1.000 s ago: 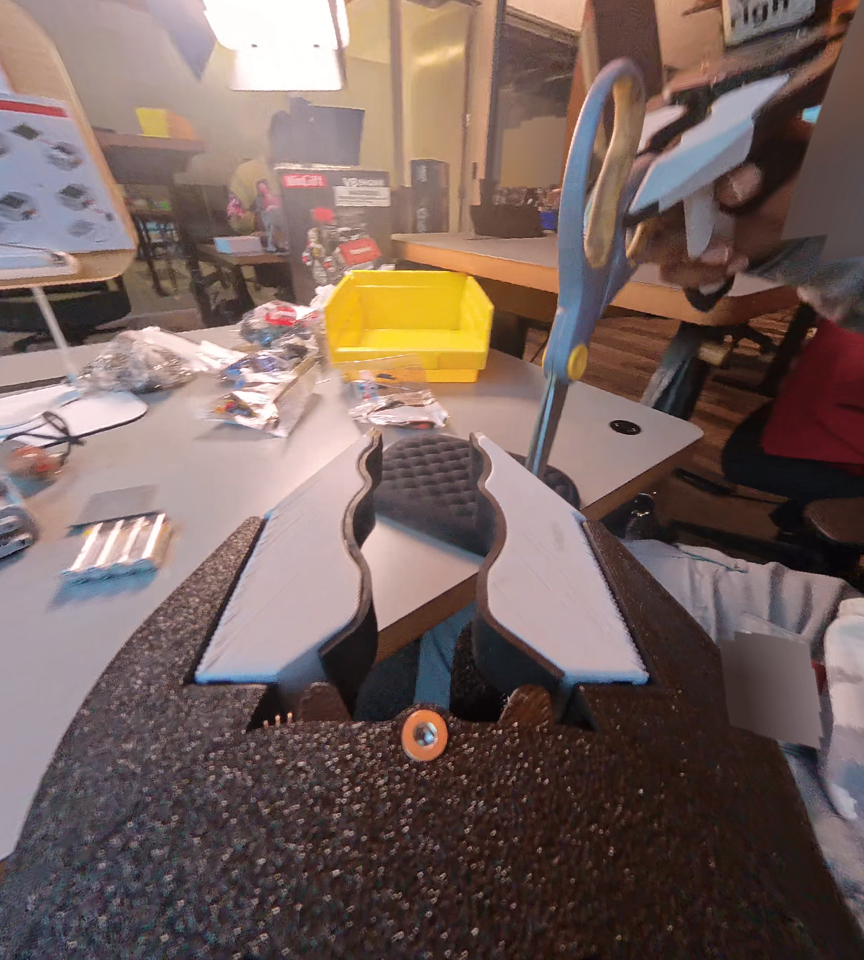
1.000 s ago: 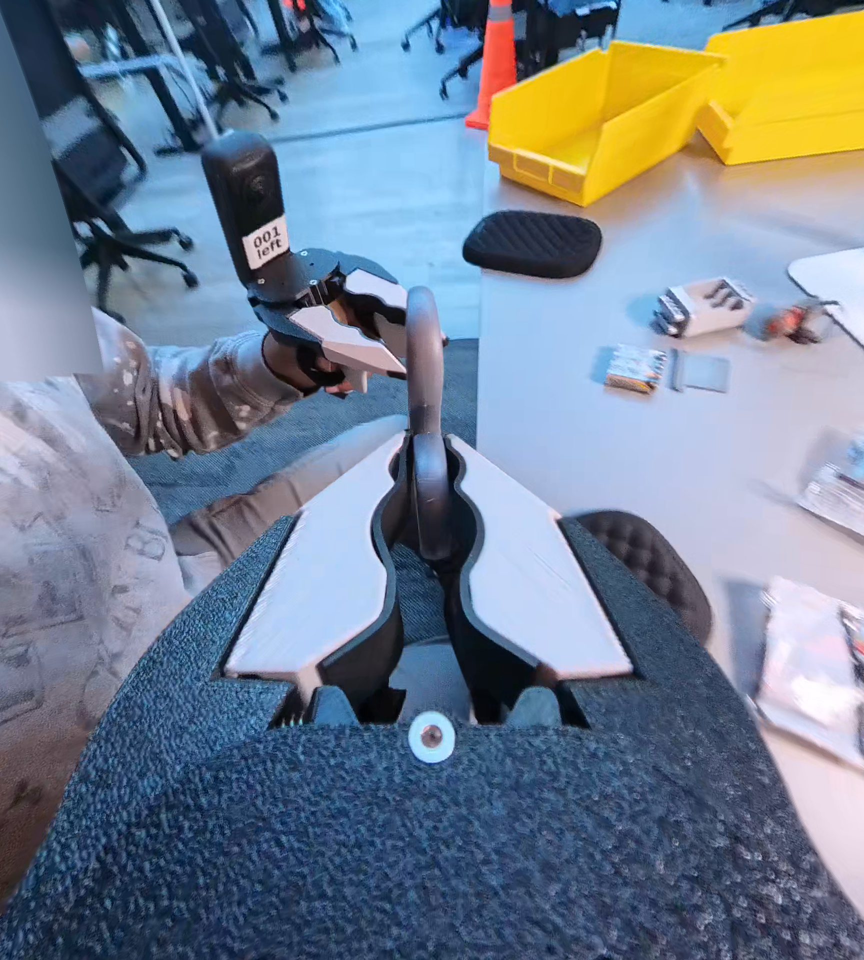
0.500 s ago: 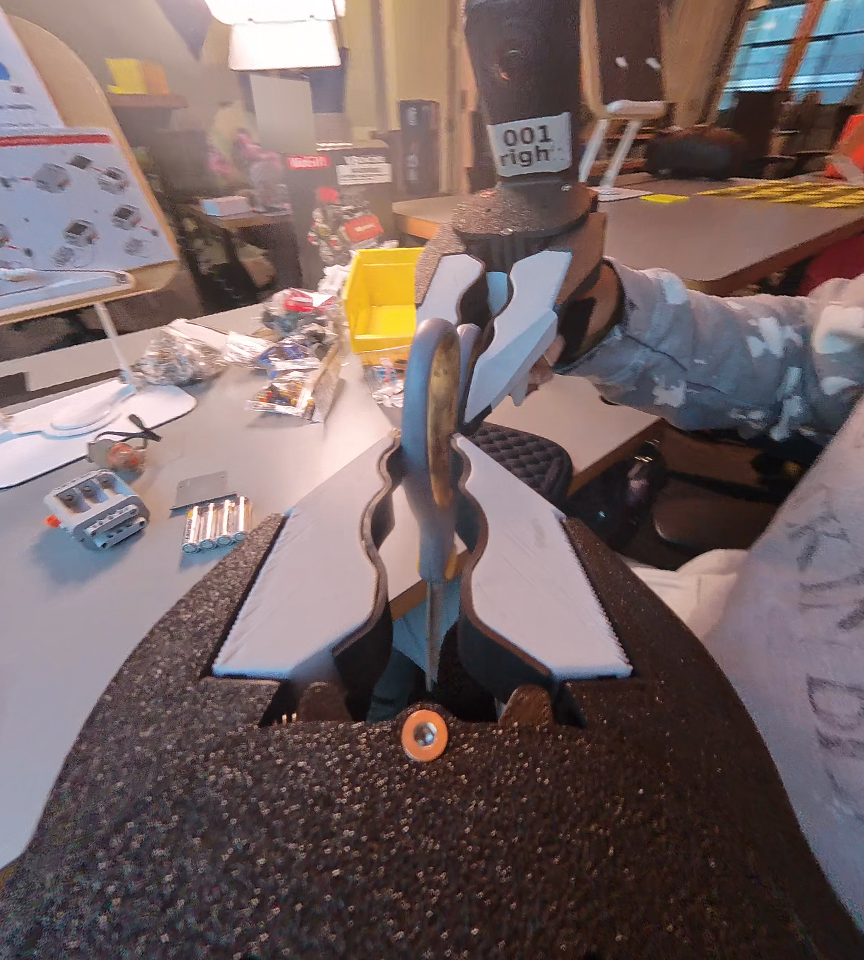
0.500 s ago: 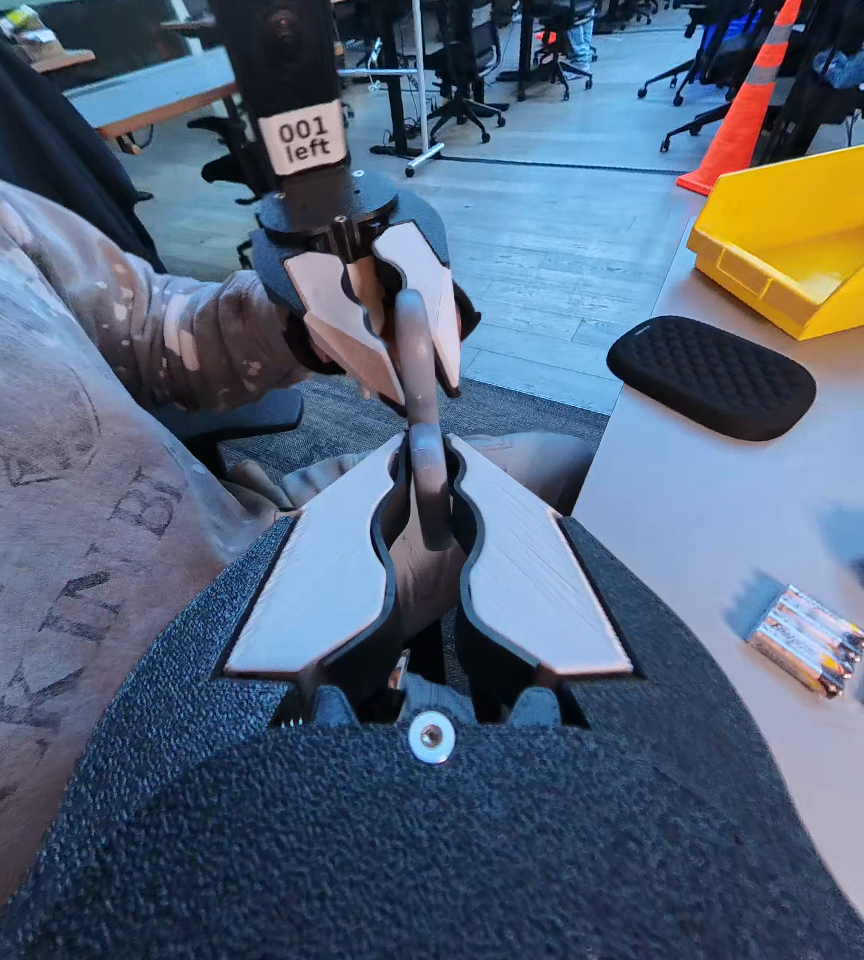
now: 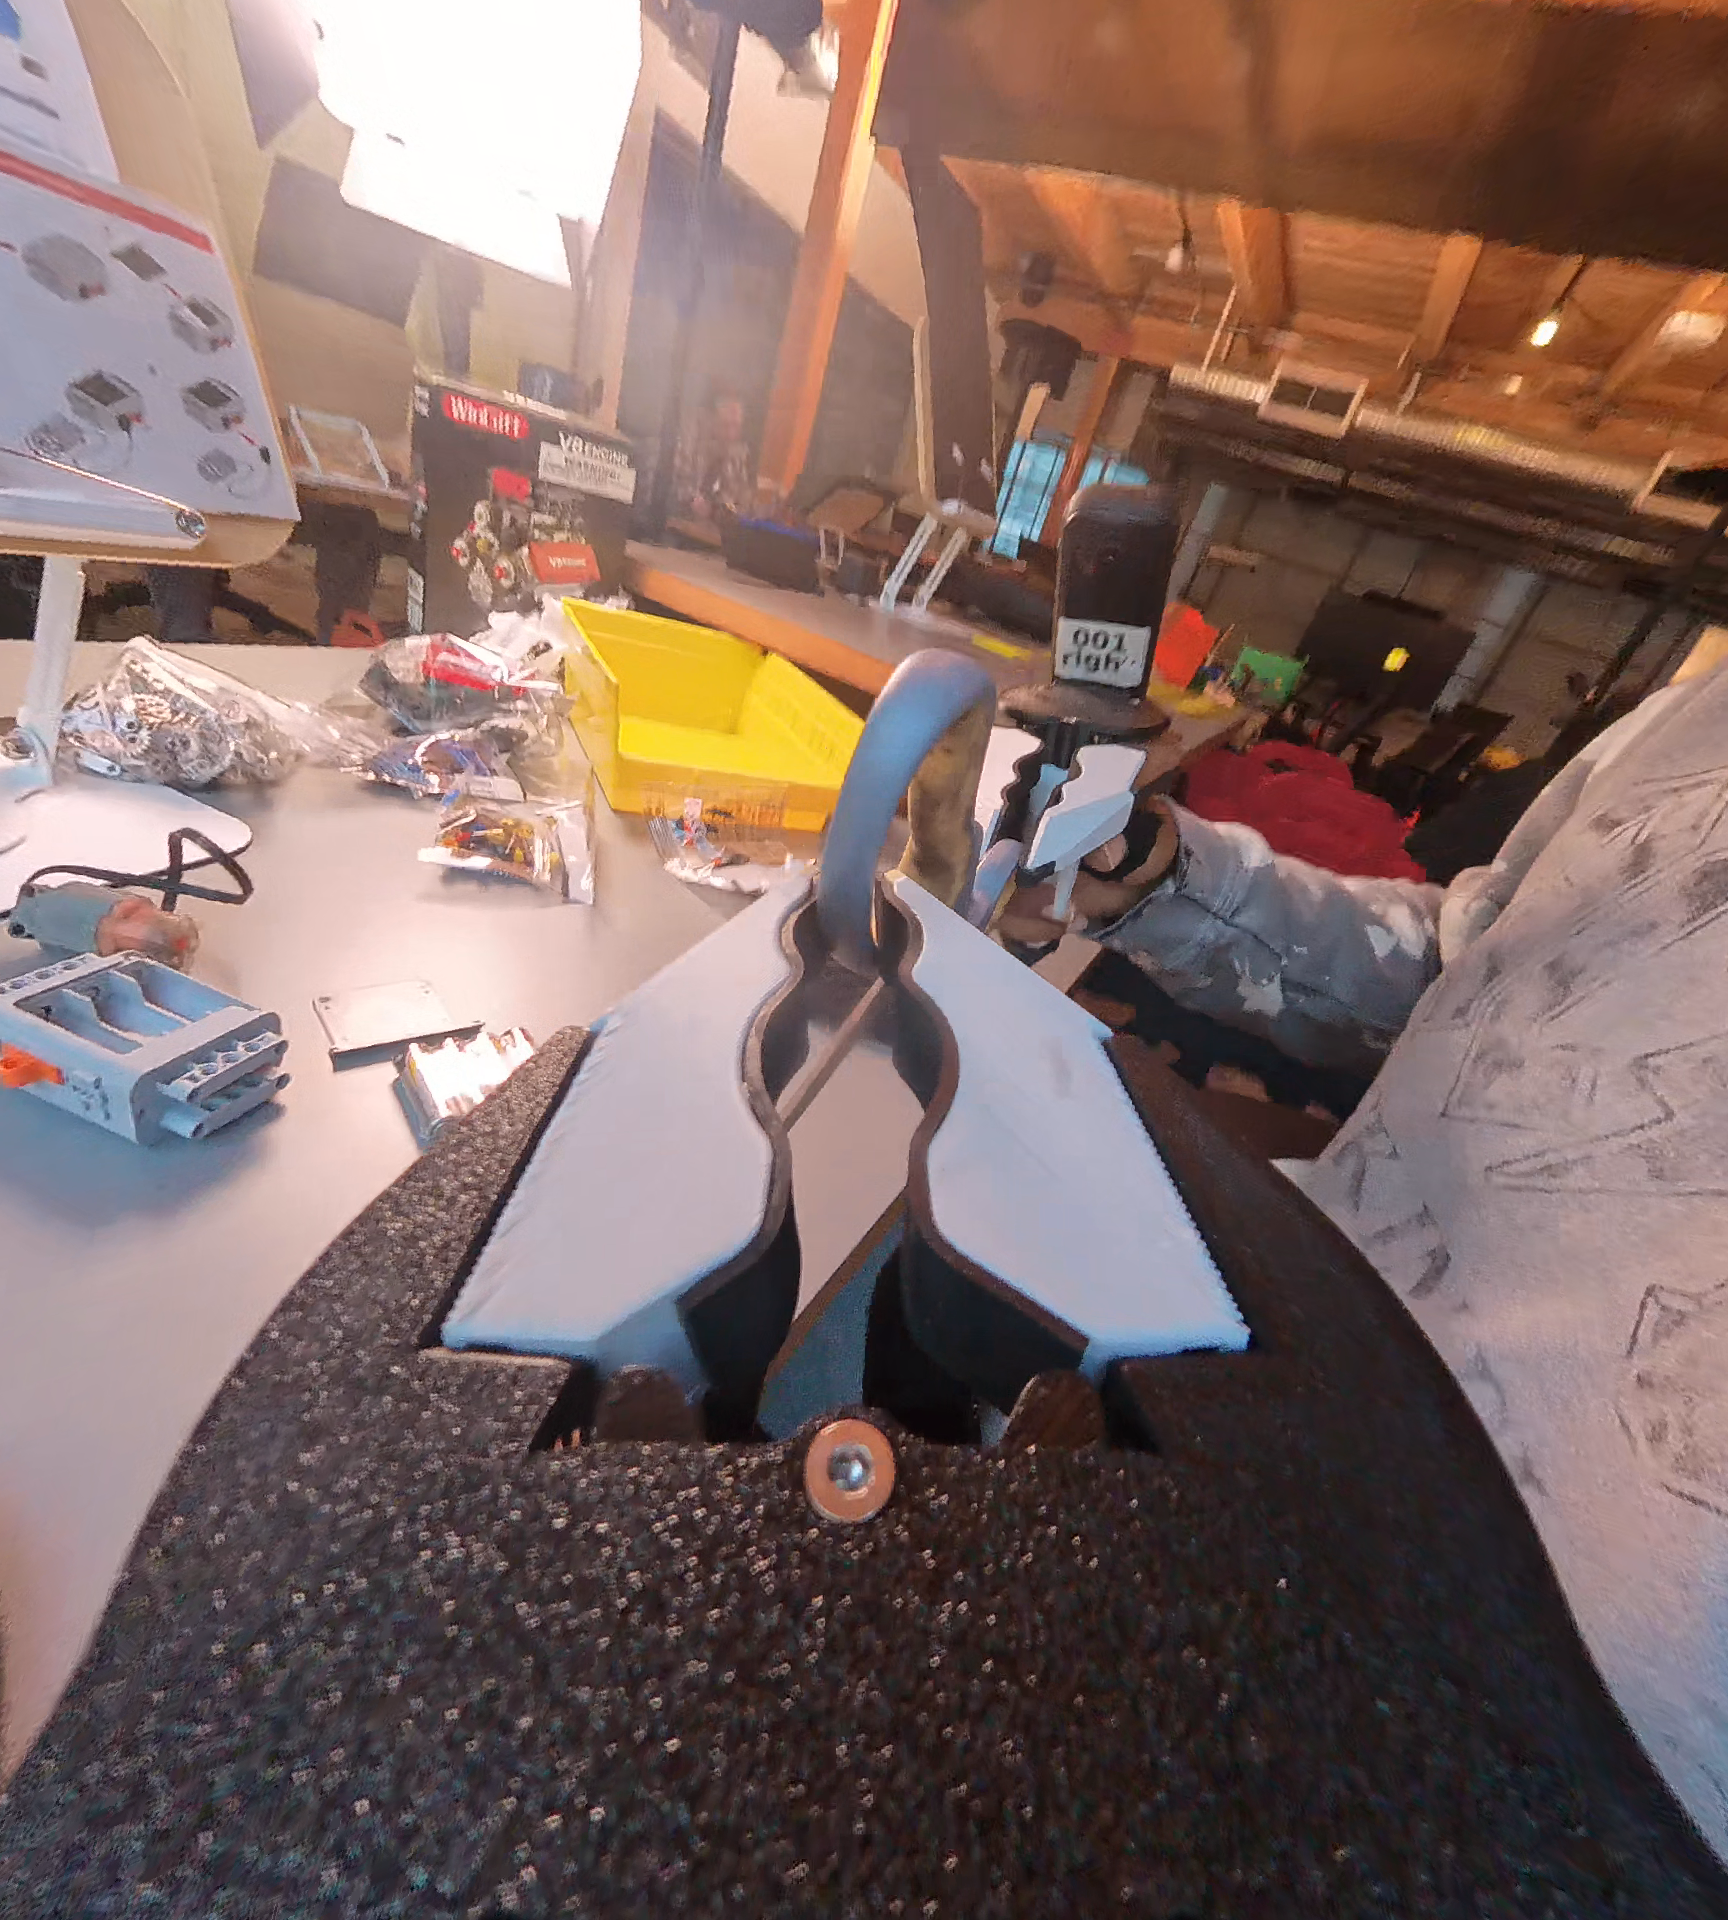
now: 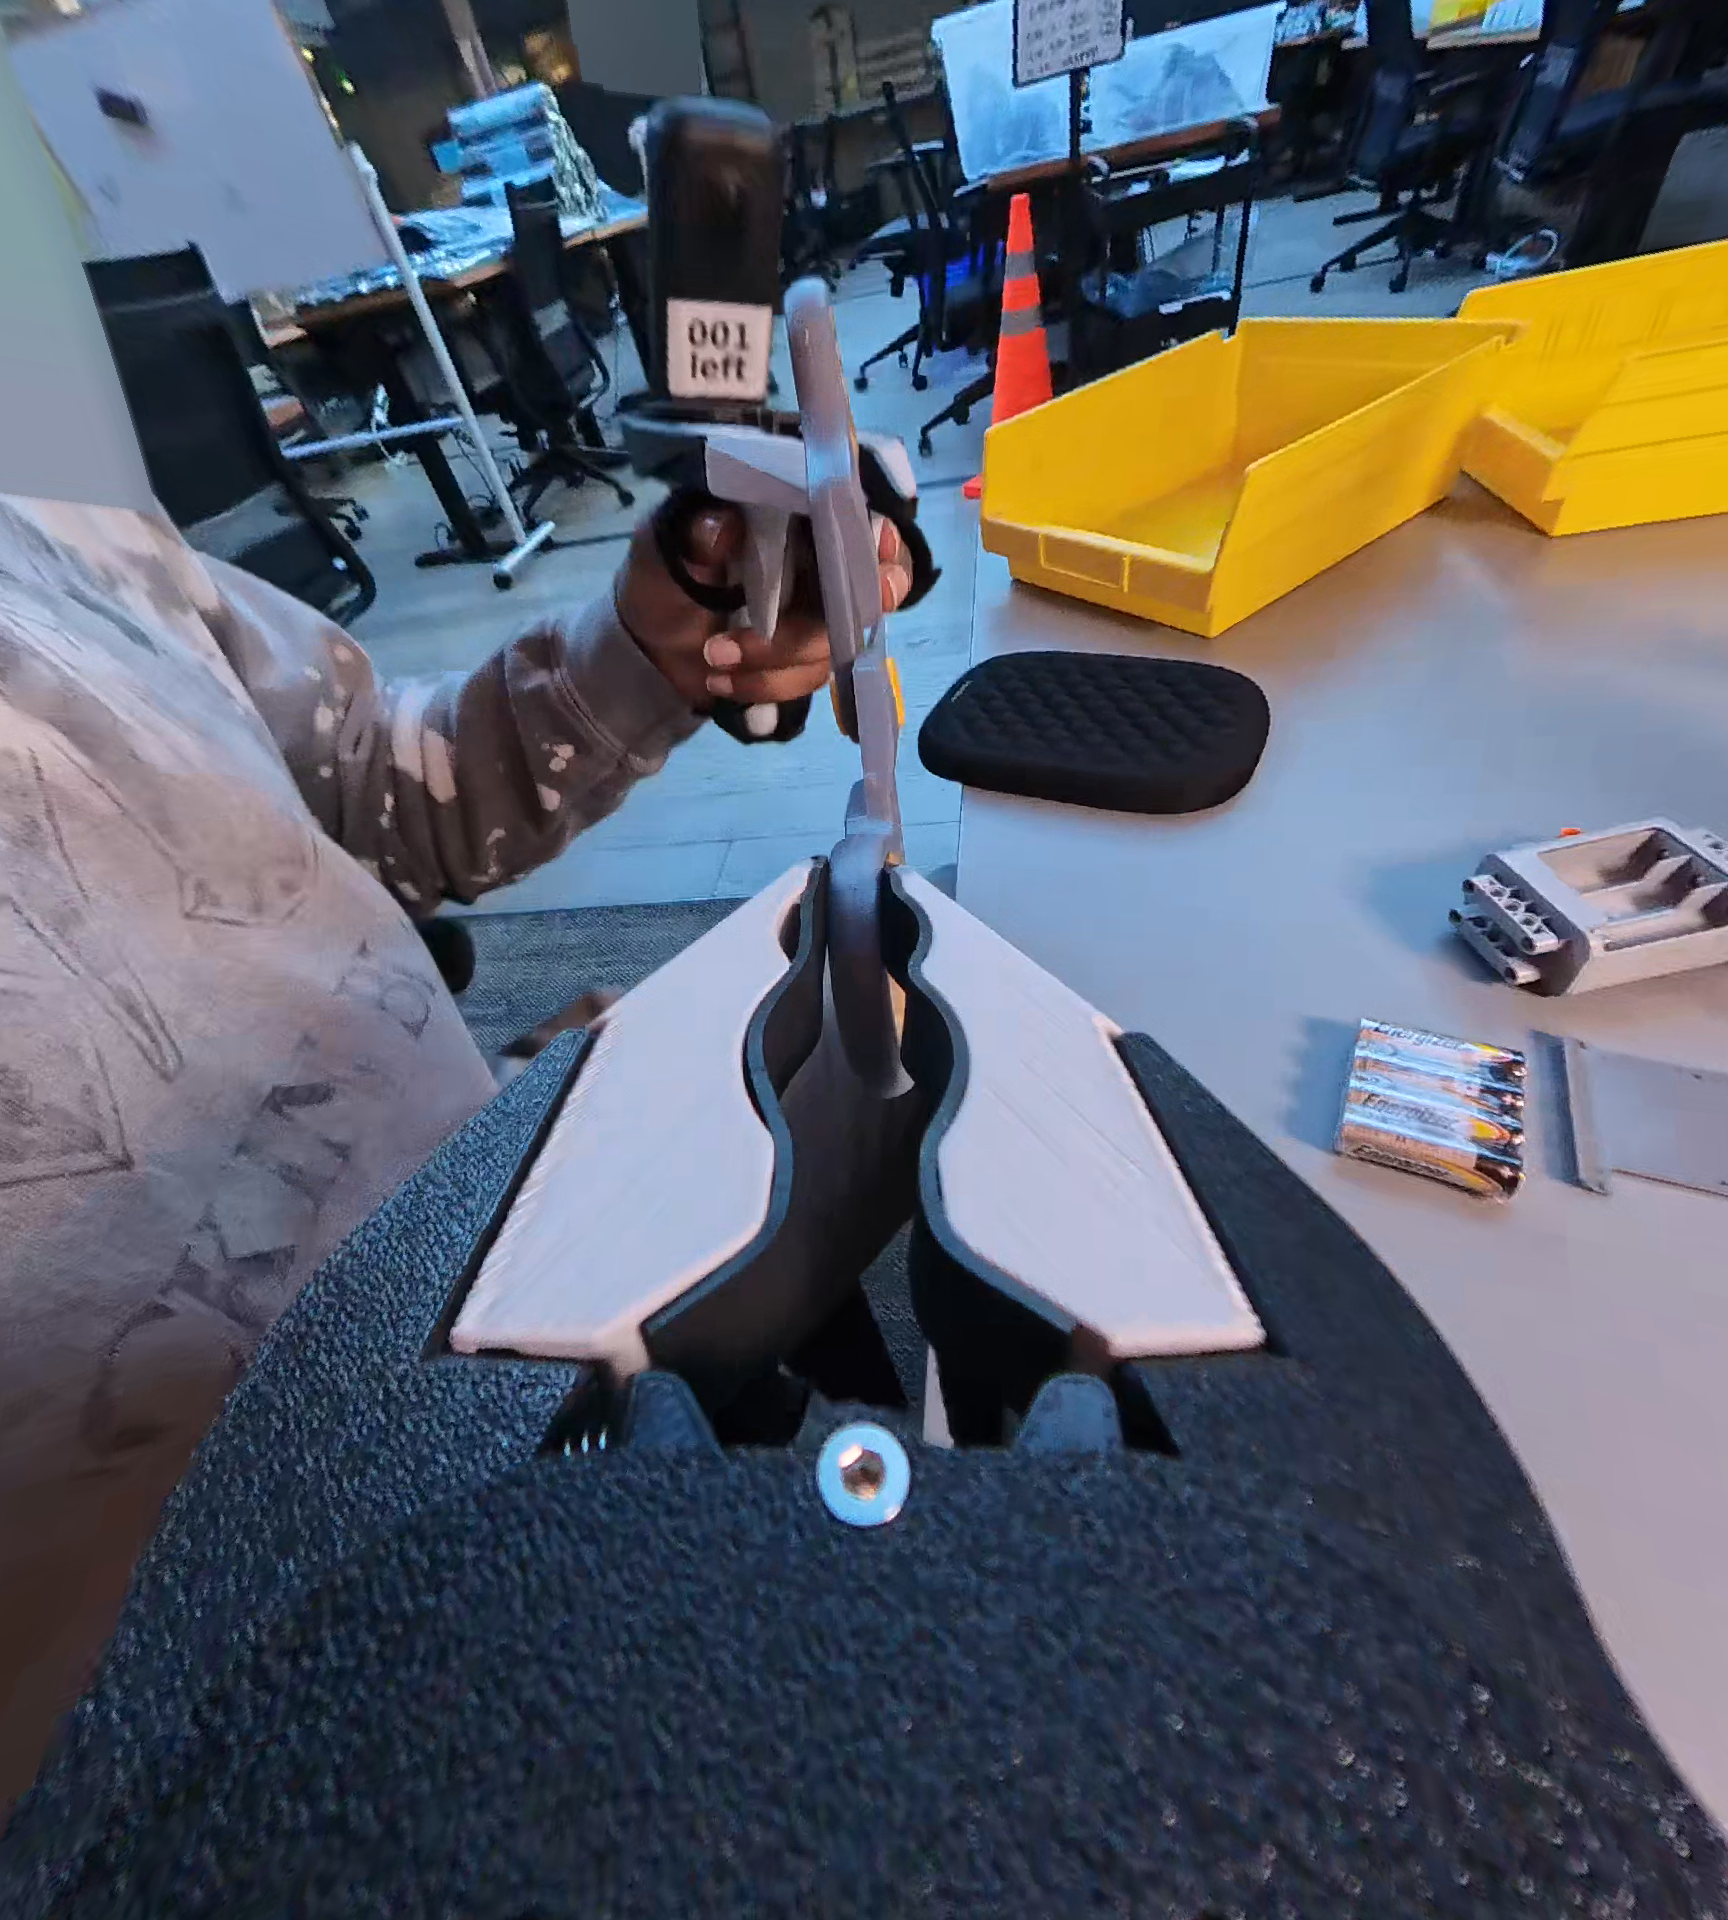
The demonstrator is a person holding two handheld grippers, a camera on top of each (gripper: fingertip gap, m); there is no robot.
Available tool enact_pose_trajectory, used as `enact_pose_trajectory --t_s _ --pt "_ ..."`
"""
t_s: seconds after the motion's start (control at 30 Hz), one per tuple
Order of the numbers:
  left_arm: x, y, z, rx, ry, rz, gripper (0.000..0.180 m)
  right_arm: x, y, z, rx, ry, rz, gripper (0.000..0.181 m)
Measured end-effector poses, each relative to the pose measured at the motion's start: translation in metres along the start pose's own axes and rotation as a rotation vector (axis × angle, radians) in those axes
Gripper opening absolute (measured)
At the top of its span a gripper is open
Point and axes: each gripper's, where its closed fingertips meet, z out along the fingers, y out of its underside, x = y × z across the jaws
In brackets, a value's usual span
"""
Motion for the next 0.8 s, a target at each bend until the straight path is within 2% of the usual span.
enact_pose_trajectory --t_s 0.17,0.3,0.43,0.53,0.6,0.67,0.7,0.8 --pt "0.002 -0.008 0.006 -0.113 -0.070 0.124 0.005 -0.005 0.022 0.007 -0.031 -0.013 -0.014 0.008" --pt "0.002 -0.002 0.014 -0.243 -0.023 0.212 0.004 0.001 0.046 0.014 -0.167 0.025 -0.111 0.013" --pt "-0.001 0.004 0.030 -0.391 0.069 0.306 0.002 0.007 0.026 0.019 -0.252 0.120 -0.211 0.062" --pt "-0.006 0.008 0.047 -0.394 0.140 0.271 0.002 0.016 0.002 0.042 -0.281 0.210 -0.274 0.081" --pt "-0.015 0.005 0.058 -0.346 0.142 0.243 0.002 0.025 -0.004 0.066 -0.252 0.249 -0.214 0.087" --pt "-0.025 -0.003 0.068 -0.268 0.152 0.187 0.001 0.039 -0.002 0.085 -0.207 0.284 -0.105 0.084" --pt "-0.030 -0.007 0.072 -0.232 0.160 0.153 0.001 0.051 0.000 0.089 -0.191 0.323 -0.062 0.076" --pt "-0.055 -0.018 0.079 -0.145 0.162 0.025 0.002 0.080 0.005 0.093 -0.173 0.402 0.002 0.027"
